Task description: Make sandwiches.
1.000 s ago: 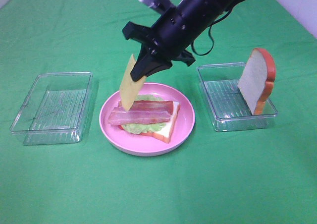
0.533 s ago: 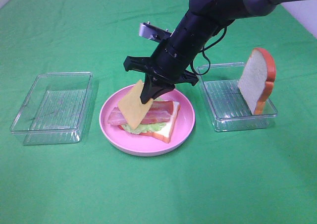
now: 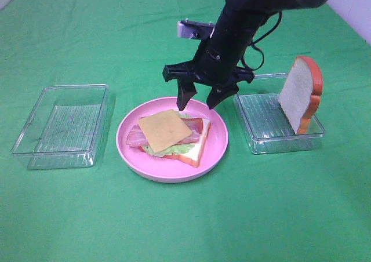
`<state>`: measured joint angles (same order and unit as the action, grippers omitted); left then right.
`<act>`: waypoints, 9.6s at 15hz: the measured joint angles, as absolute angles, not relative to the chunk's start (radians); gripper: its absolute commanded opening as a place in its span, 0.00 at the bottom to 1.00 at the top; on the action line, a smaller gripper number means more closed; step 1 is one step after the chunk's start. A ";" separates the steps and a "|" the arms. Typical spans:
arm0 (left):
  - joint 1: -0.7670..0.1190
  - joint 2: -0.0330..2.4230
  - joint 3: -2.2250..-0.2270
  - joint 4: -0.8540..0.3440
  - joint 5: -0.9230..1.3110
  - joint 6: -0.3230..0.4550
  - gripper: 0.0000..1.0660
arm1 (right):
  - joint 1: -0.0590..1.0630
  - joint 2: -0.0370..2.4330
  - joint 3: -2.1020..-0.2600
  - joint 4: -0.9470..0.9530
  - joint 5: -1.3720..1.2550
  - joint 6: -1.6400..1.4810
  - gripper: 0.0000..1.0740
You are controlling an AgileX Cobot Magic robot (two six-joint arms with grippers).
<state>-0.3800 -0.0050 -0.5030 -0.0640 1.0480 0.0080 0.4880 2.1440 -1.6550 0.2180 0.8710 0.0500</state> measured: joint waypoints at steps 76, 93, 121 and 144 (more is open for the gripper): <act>-0.380 -0.005 -0.503 -0.064 1.048 0.009 0.80 | 0.360 1.700 -1.181 0.340 0.858 -0.135 0.71; -0.380 -0.005 -0.503 -0.064 1.048 0.012 0.80 | 0.360 0.782 -0.958 0.148 1.211 -0.057 0.71; -0.097 -0.005 -0.503 -0.091 1.048 0.050 0.80 | 0.081 0.167 -0.506 0.107 1.077 -0.161 0.71; 0.010 -0.005 -0.503 -0.091 1.048 0.050 0.80 | 0.057 -0.006 -0.506 0.111 1.076 -0.161 0.71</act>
